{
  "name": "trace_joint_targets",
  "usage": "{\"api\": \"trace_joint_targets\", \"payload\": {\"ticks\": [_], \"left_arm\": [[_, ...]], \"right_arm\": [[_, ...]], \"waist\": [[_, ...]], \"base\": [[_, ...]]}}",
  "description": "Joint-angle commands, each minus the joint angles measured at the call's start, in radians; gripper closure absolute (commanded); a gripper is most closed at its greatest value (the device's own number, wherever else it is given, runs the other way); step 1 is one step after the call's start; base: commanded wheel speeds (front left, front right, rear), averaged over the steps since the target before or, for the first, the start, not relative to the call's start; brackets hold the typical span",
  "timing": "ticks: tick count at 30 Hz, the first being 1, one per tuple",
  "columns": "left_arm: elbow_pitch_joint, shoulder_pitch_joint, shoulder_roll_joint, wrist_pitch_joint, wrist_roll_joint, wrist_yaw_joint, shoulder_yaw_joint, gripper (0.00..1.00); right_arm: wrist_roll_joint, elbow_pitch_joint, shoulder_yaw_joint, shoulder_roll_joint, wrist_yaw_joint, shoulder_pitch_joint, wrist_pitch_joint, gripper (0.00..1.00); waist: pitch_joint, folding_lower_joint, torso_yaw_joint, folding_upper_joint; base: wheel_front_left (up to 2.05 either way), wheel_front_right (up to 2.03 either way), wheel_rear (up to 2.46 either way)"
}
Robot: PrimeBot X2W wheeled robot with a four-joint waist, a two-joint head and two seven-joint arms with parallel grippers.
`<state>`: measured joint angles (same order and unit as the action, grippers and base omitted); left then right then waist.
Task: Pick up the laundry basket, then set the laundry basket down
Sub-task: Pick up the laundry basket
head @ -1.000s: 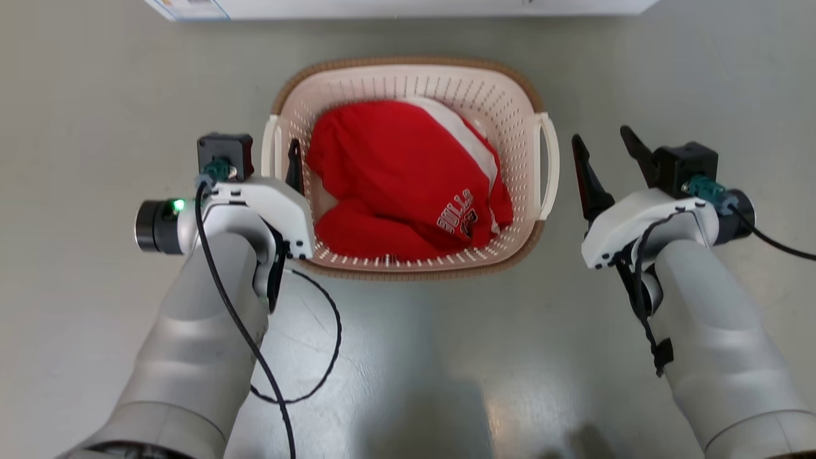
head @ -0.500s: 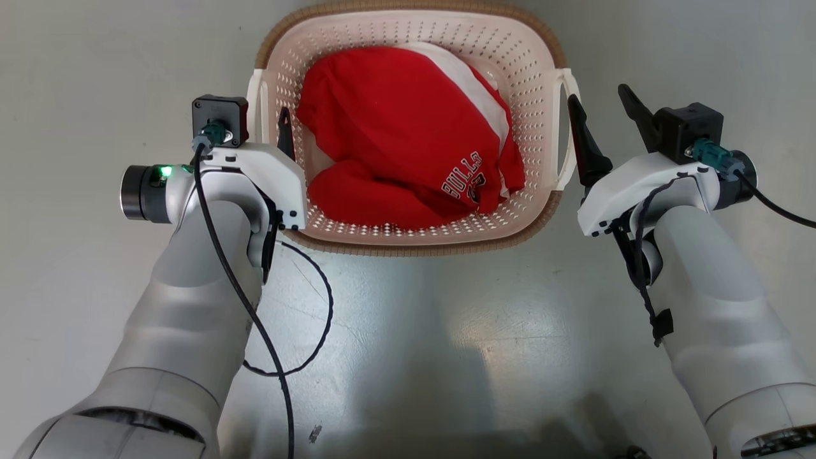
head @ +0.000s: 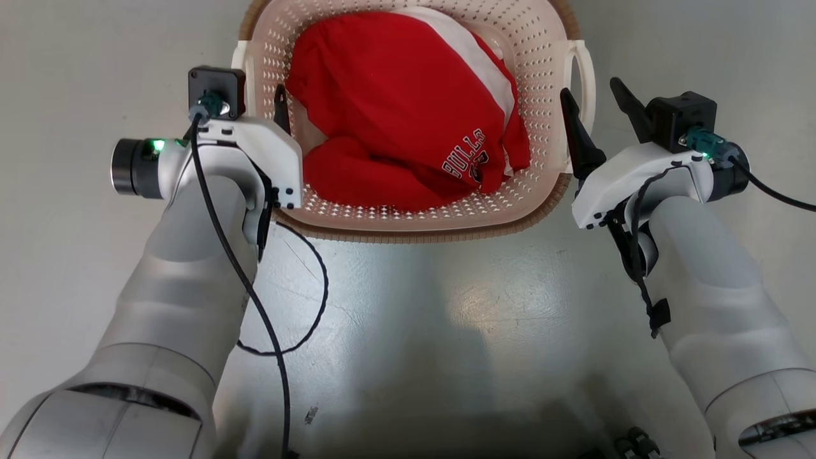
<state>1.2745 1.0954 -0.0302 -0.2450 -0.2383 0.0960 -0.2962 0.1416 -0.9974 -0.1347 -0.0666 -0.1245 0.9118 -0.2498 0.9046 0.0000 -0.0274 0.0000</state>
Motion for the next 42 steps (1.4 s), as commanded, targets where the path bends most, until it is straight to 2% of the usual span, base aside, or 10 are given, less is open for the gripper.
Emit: {"api": "trace_joint_targets", "payload": {"ticks": [1, 13, 33, 34, 35, 36, 37, 38, 42], "left_arm": [[-0.003, 0.0, -0.026, 0.004, -0.005, -0.003, 0.008, 0.0], [0.011, 0.034, -0.021, 0.071, -0.017, -0.011, -0.028, 0.0], [0.015, 0.049, -0.021, 0.071, -0.041, -0.013, -0.067, 0.0], [0.015, 0.05, -0.021, 0.069, -0.038, -0.013, -0.071, 0.0], [0.015, 0.051, -0.021, 0.066, -0.038, -0.011, -0.074, 0.01], [0.016, 0.051, -0.021, 0.064, -0.036, -0.014, -0.079, 0.52], [0.016, 0.052, -0.021, 0.061, -0.032, -0.018, -0.085, 0.96], [0.016, 0.053, -0.021, 0.061, -0.025, -0.019, -0.095, 1.0], [0.016, 0.052, -0.021, 0.06, -0.028, -0.019, -0.099, 1.0]], "right_arm": [[0.008, -0.004, -0.021, 0.016, -0.006, -0.016, -0.012, 0.0], [0.107, -0.092, -0.085, 0.016, -0.006, 0.041, -0.012, 0.0], [0.255, -0.152, -0.206, 0.016, -0.006, 0.08, -0.012, 0.0], [0.26, -0.153, -0.211, 0.016, -0.006, 0.081, -0.012, 0.12], [0.267, -0.153, -0.215, 0.016, -0.006, 0.082, -0.012, 0.68], [0.273, -0.154, -0.222, 0.016, -0.006, 0.082, -0.012, 1.0], [0.282, -0.156, -0.23, 0.016, -0.006, 0.082, -0.012, 1.0], [0.29, -0.158, -0.237, 0.016, -0.006, 0.082, -0.012, 1.0], [0.309, -0.162, -0.252, 0.016, -0.006, 0.086, -0.012, 1.0]], "waist": [[0.007, 0.0, 0.0, 0.0], [0.039, 0.0, 0.017, 0.0], [0.051, 0.0, 0.01, 0.0], [0.052, 0.0, 0.009, 0.0], [0.052, 0.0, 0.007, 0.0], [0.052, 0.0, 0.007, 0.0], [0.052, 0.0, 0.006, 0.0], [0.052, 0.0, 0.006, 0.0], [0.052, 0.0, 0.004, 0.0]], "base": [[0.0, 0.0, 0.0], [0.0, 0.0, 0.0], [0.0, 0.0, 0.0], [0.0, 0.0, 0.0], [0.0, 0.0, 0.0], [0.0, 0.0, 0.0], [0.0, 0.0, 0.0], [0.0, 0.0, 0.0], [0.0, 0.0, 0.0]]}}
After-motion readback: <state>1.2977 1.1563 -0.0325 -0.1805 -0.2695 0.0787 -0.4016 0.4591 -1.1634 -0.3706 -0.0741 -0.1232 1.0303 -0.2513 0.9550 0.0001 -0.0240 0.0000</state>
